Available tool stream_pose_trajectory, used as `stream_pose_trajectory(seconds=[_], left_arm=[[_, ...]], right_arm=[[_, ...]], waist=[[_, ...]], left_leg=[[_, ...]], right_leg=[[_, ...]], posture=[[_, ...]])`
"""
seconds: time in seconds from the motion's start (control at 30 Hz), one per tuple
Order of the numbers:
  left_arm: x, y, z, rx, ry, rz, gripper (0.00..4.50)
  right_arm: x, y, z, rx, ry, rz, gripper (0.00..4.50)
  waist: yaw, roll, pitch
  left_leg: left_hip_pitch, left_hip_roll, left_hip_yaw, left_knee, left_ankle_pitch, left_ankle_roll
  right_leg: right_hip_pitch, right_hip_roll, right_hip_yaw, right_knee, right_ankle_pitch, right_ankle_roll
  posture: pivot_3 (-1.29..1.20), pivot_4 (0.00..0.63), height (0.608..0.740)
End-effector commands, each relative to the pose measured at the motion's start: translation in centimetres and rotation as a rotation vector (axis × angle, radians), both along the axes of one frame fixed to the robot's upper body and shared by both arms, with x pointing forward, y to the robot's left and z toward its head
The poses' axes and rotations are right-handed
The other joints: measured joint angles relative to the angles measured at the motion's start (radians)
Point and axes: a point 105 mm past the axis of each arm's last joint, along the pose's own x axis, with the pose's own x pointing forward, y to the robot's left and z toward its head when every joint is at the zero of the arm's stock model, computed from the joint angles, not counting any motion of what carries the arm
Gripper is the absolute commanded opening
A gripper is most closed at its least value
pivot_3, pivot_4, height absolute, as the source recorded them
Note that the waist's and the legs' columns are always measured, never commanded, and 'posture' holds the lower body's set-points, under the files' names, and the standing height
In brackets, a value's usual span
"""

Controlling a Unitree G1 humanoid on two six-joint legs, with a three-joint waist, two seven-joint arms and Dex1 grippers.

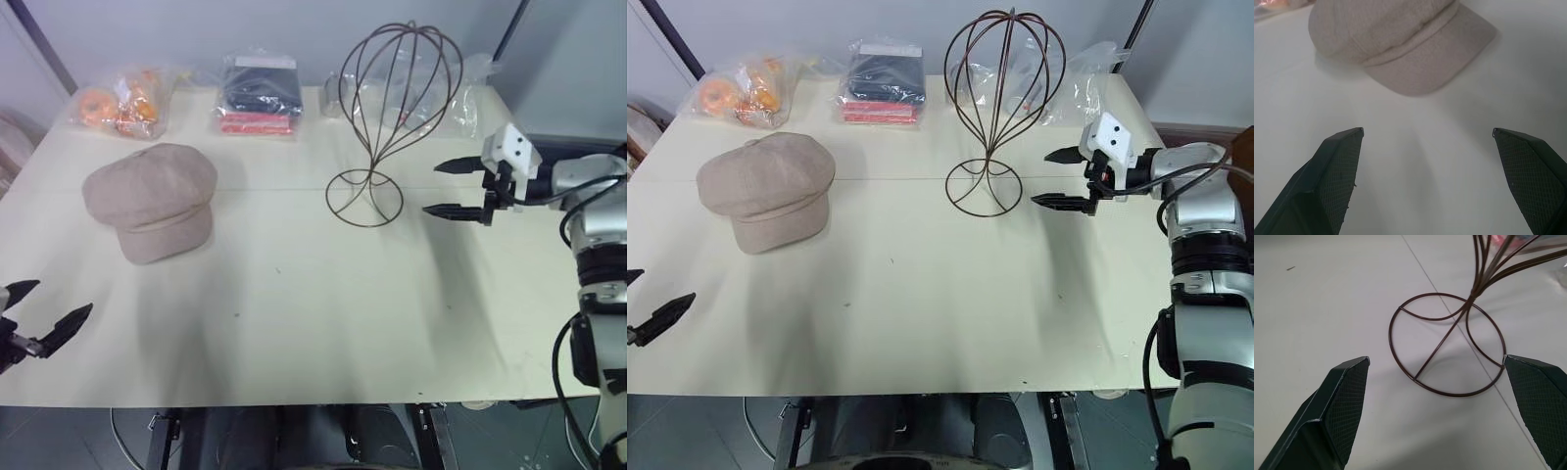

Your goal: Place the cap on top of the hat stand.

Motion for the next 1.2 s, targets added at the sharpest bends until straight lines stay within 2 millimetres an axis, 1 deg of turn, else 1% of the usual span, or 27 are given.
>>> stream_pose_trajectory(seconds=[0.03, 0.33, 0.37, 0.43, 0.53, 0.67, 0.73, 0.83, 0.9, 0.97, 1.03, 1.13, 1.2], left_arm=[[-0.1, -0.1, 1.1, 0.038, -0.033, -0.006, 4.43], [0.2, 0.2, 1.4, 0.046, -0.04, 0.011, 4.43], [0.4, 0.2, 1.7, 0.046, -0.048, 0.011, 4.43], [0.7, -0.2, 2.2, 0.074, -0.062, -0.012, 4.43], [1.6, -0.9, 2.8, 0.16, -0.077, -0.034, 4.43], [3.2, -2.3, 2.4, 0.357, -0.073, -0.078, 4.43], [4.2, -3.1, 1.5, 0.456, -0.066, -0.088, 4.43], [5.9, -4.7, -0.1, 0.597, -0.073, -0.124, 4.43], [6.8, -4.9, -1.2, 0.687, -0.086, -0.118, 4.43], [8.2, -4.7, -2.2, 0.802, -0.114, -0.09, 4.43], [9.4, -5.0, -3.0, 0.862, -0.142, -0.093, 4.43], [11.0, -5.4, -3.9, 0.888, -0.168, -0.085, 4.43], [12.5, -5.7, -4.7, 0.917, -0.2, -0.081, 4.43]], right_arm=[[0.0, 0.0, 1.6, -0.004, -0.055, 0.012, 4.5], [0.1, -0.1, 1.5, -0.01, -0.071, -0.003, 4.5], [0.2, -0.1, 1.5, 0.0, -0.061, -0.011, 4.5], [0.2, -0.1, 1.7, 0.017, -0.051, -0.017, 4.5], [-0.2, 0.5, 2.4, 0.049, -0.058, 0.007, 4.5], [-2.2, 2.2, 3.4, 0.073, -0.036, 0.105, 4.5], [-4.0, 3.5, 4.1, 0.101, -0.006, 0.173, 4.5], [-7.2, 5.7, 5.7, 0.195, 0.06, 0.27, 4.5], [-9.0, 7.0, 6.6, 0.247, 0.091, 0.314, 4.5], [-10.5, 7.9, 7.6, 0.302, 0.111, 0.339, 4.5], [-11.4, 8.5, 8.4, 0.348, 0.123, 0.341, 4.5], [-11.9, 8.8, 9.1, 0.381, 0.126, 0.325, 4.5], [-12.2, 8.8, 9.3, 0.383, 0.114, 0.31, 4.5]], waist=[[-0.002, 0.0, 0.0], [-0.003, 0.0, 0.0], [-0.003, 0.0, 0.0], [-0.003, 0.0, 0.0], [-0.001, 0.0, 0.0], [0.001, 0.0, 0.0], [0.003, 0.0, 0.0], [0.005, 0.001, 0.0], [0.005, 0.001, 0.0], [0.005, 0.001, -0.001], [0.005, 0.001, -0.001], [0.006, 0.001, -0.001], [0.009, 0.001, -0.001]], left_leg=[[0.0, 0.0, 0.0, 0.0, 0.0, 0.0], [0.0, 0.0, 0.0, 0.0, 0.0, 0.0], [0.0, 0.0, 0.0, 0.0, 0.0, 0.0], [0.0, 0.0, 0.0, 0.0, 0.0, 0.0], [0.0, -0.001, 0.0, 0.0, 0.0, 0.0], [0.0, -0.001, 0.0, 0.0, 0.0, 0.0], [0.0, -0.001, 0.0, 0.0, 0.0, 0.0], [0.0, 0.0, -0.002, 0.0, 0.0, 0.0], [0.0, 0.0, -0.002, 0.0, 0.0, 0.0], [0.0, 0.0, -0.004, 0.0, 0.0, 0.0], [0.001, -0.001, -0.005, 0.0, 0.0, 0.0], [0.001, 0.0, -0.005, 0.0, 0.0, 0.0], [0.001, 0.0, -0.005, 0.0, 0.0, 0.0]], right_leg=[[0.0, 0.0, 0.0, 0.0, 0.0, 0.0], [0.0, 0.001, 0.0, 0.0, 0.0, 0.0], [0.0, 0.001, 0.0, 0.0, 0.0, 0.0], [0.0, 0.001, 0.0, 0.0, 0.0, 0.0], [0.0, 0.0, 0.0, 0.0, 0.0, 0.0], [0.0, 0.0, 0.0, 0.001, 0.0, 0.001], [0.0, 0.001, 0.0, 0.001, 0.0, 0.001], [0.0, 0.0, 0.0, 0.002, 0.0, 0.001], [-0.001, 0.0, 0.0, 0.003, 0.0, 0.001], [-0.001, 0.0, 0.0, 0.004, 0.0, 0.001], [-0.001, 0.001, 0.0, 0.004, 0.0, 0.001], [-0.001, 0.0, 0.0, 0.005, 0.0, 0.001], [-0.001, 0.0, 0.0, 0.005, 0.0, 0.001]], posture=[[0.0, 0.15, 0.74], [0.0, 0.15, 0.74], [0.0, 0.15, 0.74], [0.0, 0.15, 0.74], [0.0, 0.15, 0.74], [0.0, 0.15, 0.74], [0.0, 0.15, 0.74], [0.0, 0.15, 0.74], [0.0, 0.15, 0.74], [0.0, 0.15, 0.74], [0.0, 0.15, 0.74], [0.0, 0.15, 0.74], [0.0, 0.15, 0.74]])
